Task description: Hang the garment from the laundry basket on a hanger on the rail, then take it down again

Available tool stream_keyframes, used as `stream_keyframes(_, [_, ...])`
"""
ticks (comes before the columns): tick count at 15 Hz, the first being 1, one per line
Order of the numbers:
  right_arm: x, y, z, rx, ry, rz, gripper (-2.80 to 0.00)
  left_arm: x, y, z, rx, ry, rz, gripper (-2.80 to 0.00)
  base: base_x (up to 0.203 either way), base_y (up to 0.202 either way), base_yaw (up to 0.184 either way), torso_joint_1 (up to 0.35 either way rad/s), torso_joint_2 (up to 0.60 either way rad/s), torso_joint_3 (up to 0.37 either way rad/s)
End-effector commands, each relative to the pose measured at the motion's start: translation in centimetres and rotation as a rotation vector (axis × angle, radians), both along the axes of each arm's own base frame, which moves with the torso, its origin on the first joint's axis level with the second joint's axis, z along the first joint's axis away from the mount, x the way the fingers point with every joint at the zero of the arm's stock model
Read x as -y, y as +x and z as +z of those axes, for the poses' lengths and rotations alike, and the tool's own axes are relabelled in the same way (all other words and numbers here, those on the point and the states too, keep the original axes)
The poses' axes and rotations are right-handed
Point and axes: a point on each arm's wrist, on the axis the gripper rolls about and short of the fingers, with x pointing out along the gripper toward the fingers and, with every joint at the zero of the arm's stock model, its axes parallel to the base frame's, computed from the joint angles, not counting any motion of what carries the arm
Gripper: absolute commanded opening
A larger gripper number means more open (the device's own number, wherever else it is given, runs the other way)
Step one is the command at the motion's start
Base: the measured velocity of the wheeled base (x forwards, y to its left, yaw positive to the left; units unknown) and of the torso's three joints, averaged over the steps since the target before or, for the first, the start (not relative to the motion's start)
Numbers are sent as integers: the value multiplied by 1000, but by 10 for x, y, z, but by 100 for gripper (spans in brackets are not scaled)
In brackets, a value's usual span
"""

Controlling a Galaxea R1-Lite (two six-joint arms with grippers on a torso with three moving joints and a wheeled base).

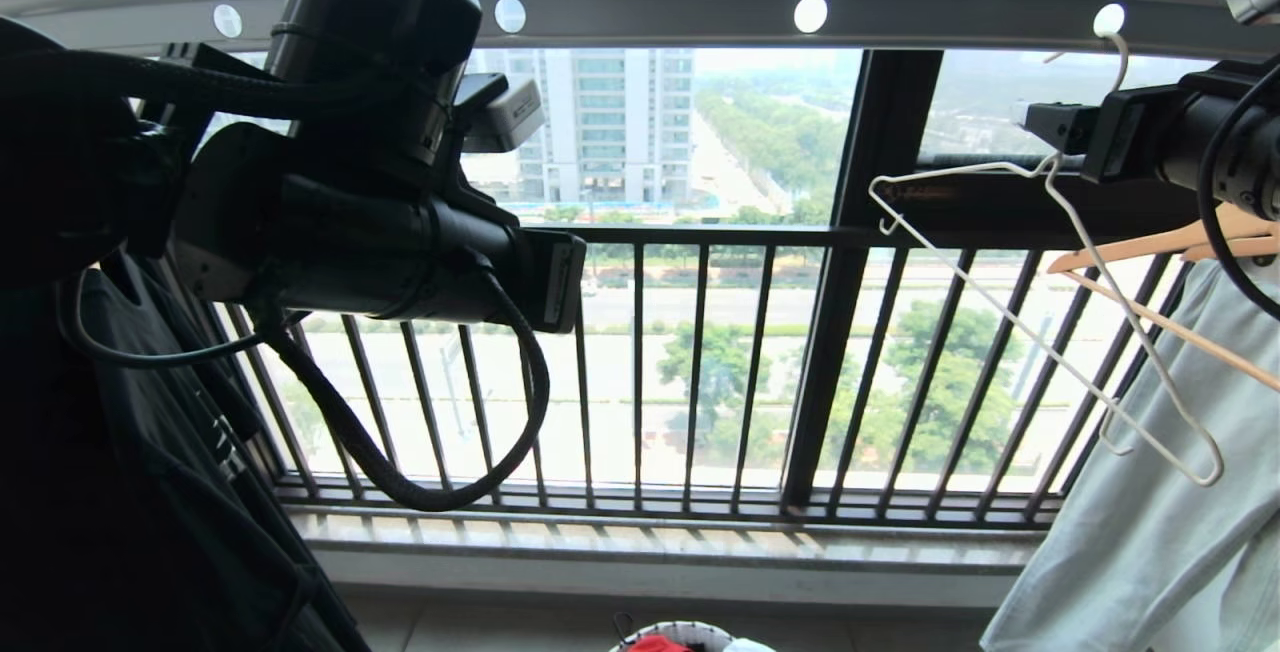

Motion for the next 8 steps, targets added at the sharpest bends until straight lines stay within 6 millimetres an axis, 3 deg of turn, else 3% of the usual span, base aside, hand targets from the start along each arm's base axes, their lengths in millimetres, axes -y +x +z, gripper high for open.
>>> stream_keyframes(1, [3, -35, 13, 39, -11, 5, 0, 0, -2, 1, 2, -2, -1, -280, 0, 0, 0, 0, 0, 0])
stream_keyframes(3, [6, -62, 21, 41, -15, 6, 0, 0, -8, 0, 0, 4, -15, -280, 0, 0, 0, 0, 0, 0])
stream_keyframes(4, [6, -74, 24, 42, -17, 19, -280, -2, -9, 1, 4, 2, -17, -280, 0, 0, 0, 0, 0, 0])
stream_keyframes(8, [6, -132, 46, 138, -2, 128, -280, -26, -54, 22, 64, -61, -77, -280, 0, 0, 0, 0, 0, 0])
